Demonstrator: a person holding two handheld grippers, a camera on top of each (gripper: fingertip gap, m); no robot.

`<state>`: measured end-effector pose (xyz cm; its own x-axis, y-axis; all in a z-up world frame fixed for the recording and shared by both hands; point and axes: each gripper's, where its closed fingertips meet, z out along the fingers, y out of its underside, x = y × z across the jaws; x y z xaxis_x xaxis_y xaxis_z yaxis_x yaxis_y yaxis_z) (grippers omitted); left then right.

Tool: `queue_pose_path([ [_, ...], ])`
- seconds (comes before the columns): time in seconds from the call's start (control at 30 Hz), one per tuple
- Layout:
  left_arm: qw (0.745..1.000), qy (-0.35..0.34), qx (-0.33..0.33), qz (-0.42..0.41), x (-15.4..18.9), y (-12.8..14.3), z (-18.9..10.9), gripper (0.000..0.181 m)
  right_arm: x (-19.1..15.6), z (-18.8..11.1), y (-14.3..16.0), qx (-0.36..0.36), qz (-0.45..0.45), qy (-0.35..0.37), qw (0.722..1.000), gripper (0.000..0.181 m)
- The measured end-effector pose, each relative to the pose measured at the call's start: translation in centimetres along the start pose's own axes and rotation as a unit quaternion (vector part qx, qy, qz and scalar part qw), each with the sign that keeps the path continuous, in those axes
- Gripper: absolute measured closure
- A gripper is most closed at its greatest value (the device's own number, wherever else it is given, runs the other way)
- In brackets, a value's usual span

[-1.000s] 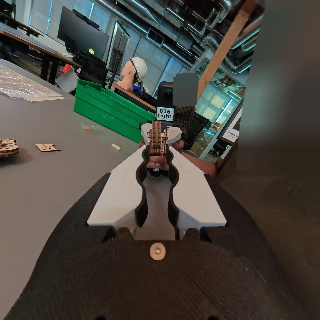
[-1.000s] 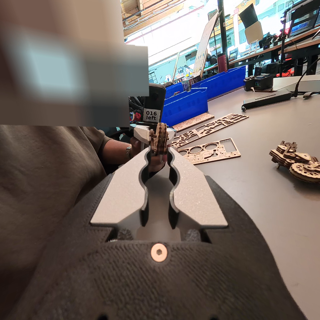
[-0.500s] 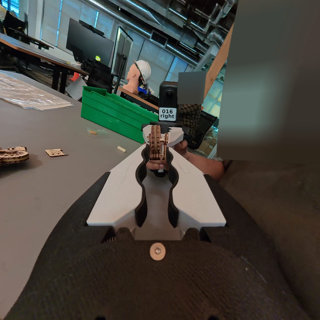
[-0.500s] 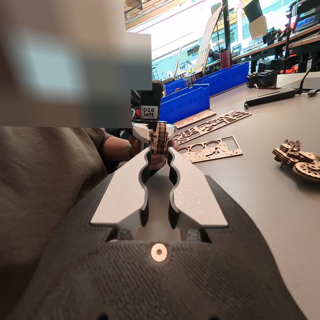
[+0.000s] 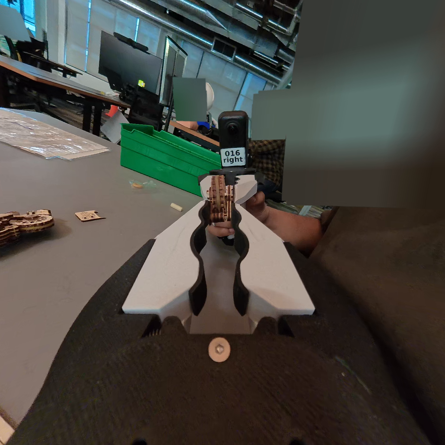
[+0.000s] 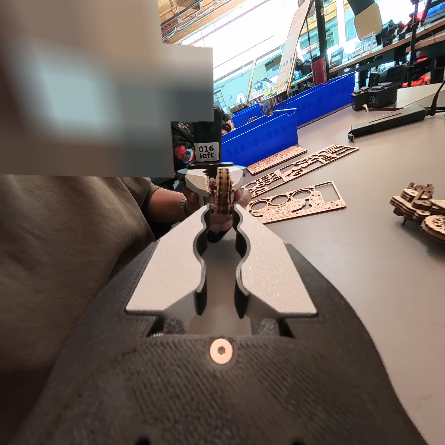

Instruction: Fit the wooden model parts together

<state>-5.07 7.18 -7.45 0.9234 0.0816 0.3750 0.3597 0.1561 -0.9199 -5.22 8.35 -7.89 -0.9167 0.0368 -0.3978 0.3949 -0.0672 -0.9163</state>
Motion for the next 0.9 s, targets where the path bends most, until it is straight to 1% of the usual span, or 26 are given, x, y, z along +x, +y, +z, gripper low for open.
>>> queue_pose_path([
  [0.17, 1.000, -0.005, -0.002, 0.003, -0.16, 0.01, -0.01, 0.167, 0.21, 0.04, 0.07, 0.003, 0.005, 0.001, 1.000, 0.166],
  [0.33, 1.000, -0.009, -0.007, 0.006, -0.23, 0.15, 0.05, 0.167, 0.36, -0.04, -0.05, 0.012, 0.030, -0.007, 0.999, 0.164],
  [0.63, 1.000, -0.009, -0.014, 0.008, -0.18, 0.43, 0.18, 0.167, 0.36, 0.04, 0.15, -0.001, 0.001, 0.006, 1.000, 0.166],
  [0.9, 0.999, -0.008, -0.018, 0.029, 0.15, 0.49, 0.22, 0.167, 0.03, -0.03, 0.16, -0.014, -0.018, 0.009, 1.000, 0.166],
])
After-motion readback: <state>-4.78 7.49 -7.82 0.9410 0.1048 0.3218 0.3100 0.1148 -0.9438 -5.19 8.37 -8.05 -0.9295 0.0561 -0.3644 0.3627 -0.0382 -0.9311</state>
